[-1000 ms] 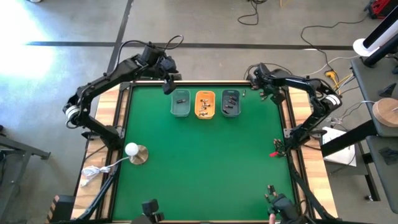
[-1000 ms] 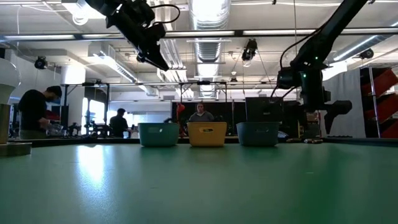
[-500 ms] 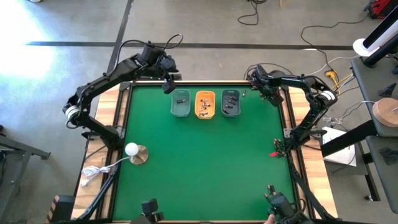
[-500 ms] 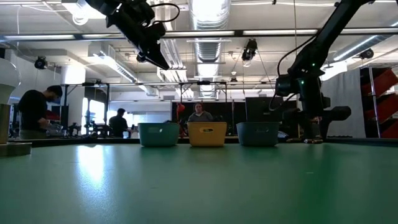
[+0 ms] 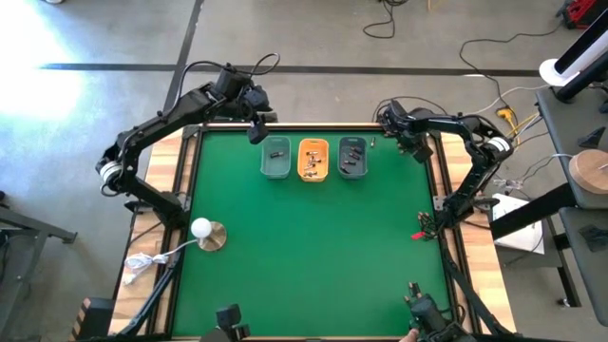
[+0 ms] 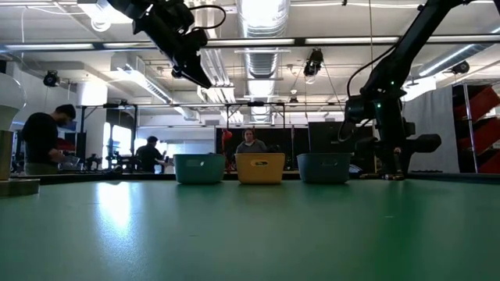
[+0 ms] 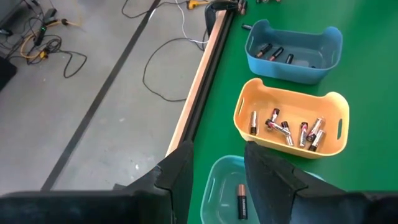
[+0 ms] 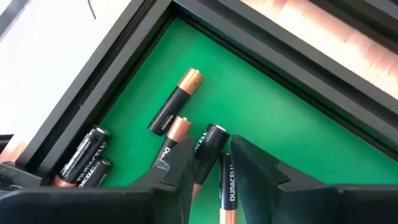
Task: Sort batteries
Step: Put the big brown battery into the green bin
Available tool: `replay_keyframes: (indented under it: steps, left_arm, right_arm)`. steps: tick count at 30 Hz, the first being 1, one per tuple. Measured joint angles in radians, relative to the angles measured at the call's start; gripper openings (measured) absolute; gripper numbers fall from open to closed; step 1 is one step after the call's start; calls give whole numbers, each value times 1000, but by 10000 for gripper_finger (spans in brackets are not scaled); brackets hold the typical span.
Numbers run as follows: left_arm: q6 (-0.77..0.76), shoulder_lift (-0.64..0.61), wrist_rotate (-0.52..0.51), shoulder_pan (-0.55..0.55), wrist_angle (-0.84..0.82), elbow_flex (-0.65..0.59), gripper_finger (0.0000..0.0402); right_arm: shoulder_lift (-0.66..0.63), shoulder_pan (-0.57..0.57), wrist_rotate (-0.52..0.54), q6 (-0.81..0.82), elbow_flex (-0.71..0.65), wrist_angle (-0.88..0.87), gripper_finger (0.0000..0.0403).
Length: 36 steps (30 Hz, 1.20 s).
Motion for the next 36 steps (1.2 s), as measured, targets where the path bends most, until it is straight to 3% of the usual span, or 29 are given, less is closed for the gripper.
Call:
replay_keyframes:
  steps: [4, 18, 24, 36]
  left_arm:
    - [-6, 0, 0, 0, 0, 0, 123]
    - [-12, -1, 0, 0, -28, 0, 123]
    - [-25, -8, 0, 0, -33, 0, 123]
    - [-79, -188, 27, 2, 35, -5, 123]
  right_arm:
    - [17, 13, -43, 20, -2, 24, 85]
    - [44, 64, -37, -42, -19, 56, 84]
    - [44, 107, -35, -38, -21, 50, 59]
    - [35, 140, -61, -119, -23, 62, 67]
